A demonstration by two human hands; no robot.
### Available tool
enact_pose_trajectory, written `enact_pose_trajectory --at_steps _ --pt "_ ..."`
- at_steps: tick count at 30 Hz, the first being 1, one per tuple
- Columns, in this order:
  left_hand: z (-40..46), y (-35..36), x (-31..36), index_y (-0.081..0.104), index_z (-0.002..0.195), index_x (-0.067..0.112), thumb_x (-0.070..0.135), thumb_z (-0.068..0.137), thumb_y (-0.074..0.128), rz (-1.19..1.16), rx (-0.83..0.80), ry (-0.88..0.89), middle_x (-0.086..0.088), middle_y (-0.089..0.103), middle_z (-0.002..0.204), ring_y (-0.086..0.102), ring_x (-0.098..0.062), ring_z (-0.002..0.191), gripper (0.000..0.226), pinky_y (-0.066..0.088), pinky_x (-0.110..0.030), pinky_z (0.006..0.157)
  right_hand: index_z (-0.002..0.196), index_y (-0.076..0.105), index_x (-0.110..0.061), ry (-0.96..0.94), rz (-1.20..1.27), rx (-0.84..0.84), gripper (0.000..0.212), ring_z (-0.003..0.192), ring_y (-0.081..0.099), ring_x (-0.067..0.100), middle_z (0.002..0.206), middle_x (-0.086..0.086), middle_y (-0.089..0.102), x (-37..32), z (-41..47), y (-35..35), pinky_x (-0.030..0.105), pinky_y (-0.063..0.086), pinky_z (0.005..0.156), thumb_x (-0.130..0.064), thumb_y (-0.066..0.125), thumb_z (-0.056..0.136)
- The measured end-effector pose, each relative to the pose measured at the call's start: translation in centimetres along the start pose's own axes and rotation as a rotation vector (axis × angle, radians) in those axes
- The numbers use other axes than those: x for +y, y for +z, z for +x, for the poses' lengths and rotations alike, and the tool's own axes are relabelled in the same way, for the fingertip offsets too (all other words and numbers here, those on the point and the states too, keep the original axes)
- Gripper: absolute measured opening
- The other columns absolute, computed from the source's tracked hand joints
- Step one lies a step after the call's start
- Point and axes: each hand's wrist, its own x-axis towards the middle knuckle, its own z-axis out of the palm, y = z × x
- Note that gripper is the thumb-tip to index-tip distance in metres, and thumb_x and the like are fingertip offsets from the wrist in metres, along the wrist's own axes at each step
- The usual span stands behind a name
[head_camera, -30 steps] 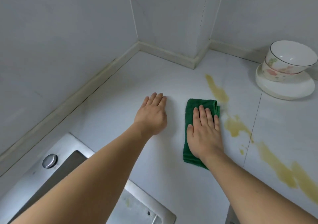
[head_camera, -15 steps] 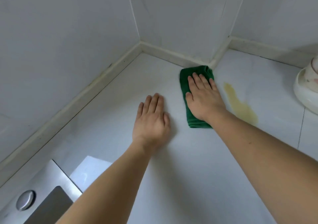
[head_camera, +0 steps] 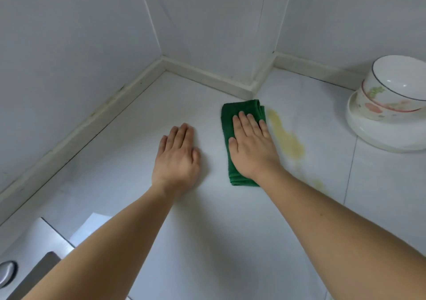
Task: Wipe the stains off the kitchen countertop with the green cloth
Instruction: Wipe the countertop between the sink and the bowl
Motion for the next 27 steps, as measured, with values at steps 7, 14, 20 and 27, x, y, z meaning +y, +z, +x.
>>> enact_pose_trajectory --at_steps 7,14,20,27 --pt "-0.2 -0.2 0.2 0.013 0.158 0.015 0.031 0.102 0.024 -0.014 -0.01 0.0 -0.002 0.01 0.166 0.003 -0.02 0.153 0.06 0.001 -0.038 0.124 0.155 0.007 -0.013 0.08 0.001 0.039 0.068 0.15 0.001 0.018 0.162 0.003 0.002 0.0 -10.9 1.0 0.042 0.0 0.121 -0.041 0.005 0.092" --pt "-0.2 0.1 0.2 0.014 0.158 0.015 0.037 0.096 0.016 -0.012 0.006 -0.012 -0.001 0.011 0.166 0.003 -0.019 0.153 0.066 0.001 -0.038 0.124 0.155 -0.004 -0.015 0.263 -0.024 0.049 0.064 0.149 -0.009 0.019 0.163 0.004 -0.008 0.1 -5.9 0.9 0.042 -0.006 0.12 -0.037 0.012 0.097" --pt "-0.1 0.4 0.0 0.013 0.158 0.017 0.039 0.093 0.013 0.017 0.01 -0.003 0.0 0.01 0.166 0.003 -0.019 0.153 0.069 0.0 -0.036 0.124 0.154 0.004 -0.009 0.425 -0.013 0.083 0.065 0.149 0.0 0.026 0.162 0.011 0.0 1.4 2.0 0.1 0.047 -0.001 0.12 -0.034 0.016 0.096" --pt "0.2 0.3 0.3 0.013 0.158 0.017 0.042 0.09 0.009 0.018 0.004 -0.002 0.0 0.009 0.166 0.002 -0.018 0.153 0.073 -0.001 -0.036 0.124 0.155 0.002 -0.008 0.417 -0.024 0.07 0.065 0.149 0.0 0.026 0.162 0.01 -0.001 3.7 8.3 -0.5 0.047 -0.002 0.12 -0.034 0.015 0.096"
